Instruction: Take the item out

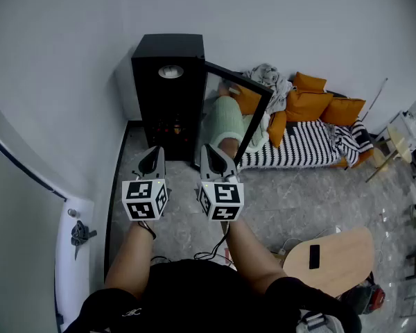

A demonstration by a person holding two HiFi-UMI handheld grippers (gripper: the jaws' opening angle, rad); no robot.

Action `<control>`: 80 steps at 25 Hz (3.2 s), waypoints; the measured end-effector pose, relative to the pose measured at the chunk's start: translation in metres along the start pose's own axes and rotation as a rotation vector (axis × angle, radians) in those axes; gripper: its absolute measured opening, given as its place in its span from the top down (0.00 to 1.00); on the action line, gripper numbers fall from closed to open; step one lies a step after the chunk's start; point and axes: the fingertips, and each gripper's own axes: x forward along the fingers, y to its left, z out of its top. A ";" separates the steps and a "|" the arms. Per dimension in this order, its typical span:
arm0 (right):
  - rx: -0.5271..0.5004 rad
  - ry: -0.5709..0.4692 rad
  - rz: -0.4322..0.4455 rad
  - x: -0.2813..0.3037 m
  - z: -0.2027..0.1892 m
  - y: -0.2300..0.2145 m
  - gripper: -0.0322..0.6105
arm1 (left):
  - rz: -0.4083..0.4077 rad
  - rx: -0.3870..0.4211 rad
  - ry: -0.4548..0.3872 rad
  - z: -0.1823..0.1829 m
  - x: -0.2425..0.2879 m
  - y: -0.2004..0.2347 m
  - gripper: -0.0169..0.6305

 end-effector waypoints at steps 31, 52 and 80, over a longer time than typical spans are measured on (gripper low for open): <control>0.054 -0.016 -0.022 0.051 -0.016 0.055 0.94 | 0.002 0.008 0.036 -0.019 -0.003 0.089 0.96; 0.009 0.021 -0.025 0.125 -0.032 0.087 0.94 | -0.044 0.006 0.052 -0.028 0.023 0.160 0.96; -0.131 0.055 0.049 0.350 -0.040 -0.072 0.94 | -0.005 0.045 0.085 0.003 0.304 0.163 0.96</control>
